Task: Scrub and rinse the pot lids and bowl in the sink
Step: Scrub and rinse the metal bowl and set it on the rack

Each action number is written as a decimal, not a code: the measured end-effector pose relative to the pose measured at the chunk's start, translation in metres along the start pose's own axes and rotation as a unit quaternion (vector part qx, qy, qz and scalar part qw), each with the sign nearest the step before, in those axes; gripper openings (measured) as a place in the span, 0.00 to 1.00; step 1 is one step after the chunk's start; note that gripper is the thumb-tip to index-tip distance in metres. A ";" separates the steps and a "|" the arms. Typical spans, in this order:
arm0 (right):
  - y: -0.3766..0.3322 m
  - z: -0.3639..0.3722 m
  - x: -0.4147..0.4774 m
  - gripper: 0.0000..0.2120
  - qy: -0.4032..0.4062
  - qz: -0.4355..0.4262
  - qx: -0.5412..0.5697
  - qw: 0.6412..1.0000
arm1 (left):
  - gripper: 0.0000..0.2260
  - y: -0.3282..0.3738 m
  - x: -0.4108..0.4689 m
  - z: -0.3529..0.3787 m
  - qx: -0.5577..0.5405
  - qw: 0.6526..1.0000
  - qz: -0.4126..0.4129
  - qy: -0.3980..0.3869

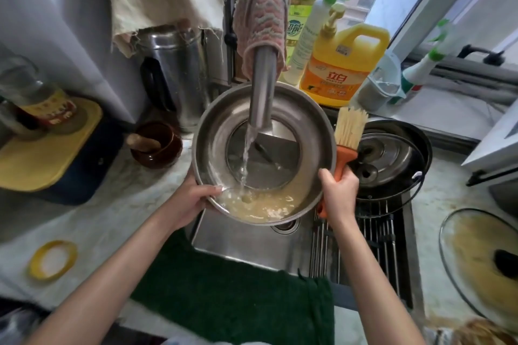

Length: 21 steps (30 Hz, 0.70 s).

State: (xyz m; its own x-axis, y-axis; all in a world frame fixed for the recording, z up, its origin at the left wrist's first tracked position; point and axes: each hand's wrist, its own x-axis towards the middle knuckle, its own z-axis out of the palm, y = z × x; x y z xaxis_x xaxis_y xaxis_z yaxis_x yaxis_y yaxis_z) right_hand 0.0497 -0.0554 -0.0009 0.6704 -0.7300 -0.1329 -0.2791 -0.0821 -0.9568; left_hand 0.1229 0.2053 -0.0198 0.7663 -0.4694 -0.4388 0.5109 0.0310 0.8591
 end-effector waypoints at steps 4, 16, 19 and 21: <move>-0.020 -0.015 0.003 0.06 0.021 -0.109 -0.069 0.991 | 0.19 -0.008 0.018 0.016 -0.002 1.000 -0.020 0.022; -0.054 -0.040 -0.001 0.14 0.112 -0.382 -0.272 0.876 | 0.06 -0.024 0.069 0.057 -0.065 0.993 -0.089 0.039; -0.043 -0.047 0.011 0.14 0.103 -0.416 -0.227 0.875 | 0.05 -0.019 0.074 0.055 -0.065 0.993 -0.068 0.066; -0.034 -0.050 0.020 0.14 0.092 -0.419 -0.185 0.884 | 0.07 -0.014 0.078 0.048 -0.040 0.995 -0.050 0.074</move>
State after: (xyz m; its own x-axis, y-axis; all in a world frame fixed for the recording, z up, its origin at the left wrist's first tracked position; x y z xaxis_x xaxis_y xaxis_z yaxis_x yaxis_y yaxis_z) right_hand 0.0380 -0.1009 0.0416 0.6355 -0.4025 0.6589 0.0338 -0.8380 -0.5446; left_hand 0.1568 0.1262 -0.0532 0.7565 -0.3384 -0.5596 0.6118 0.0638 0.7884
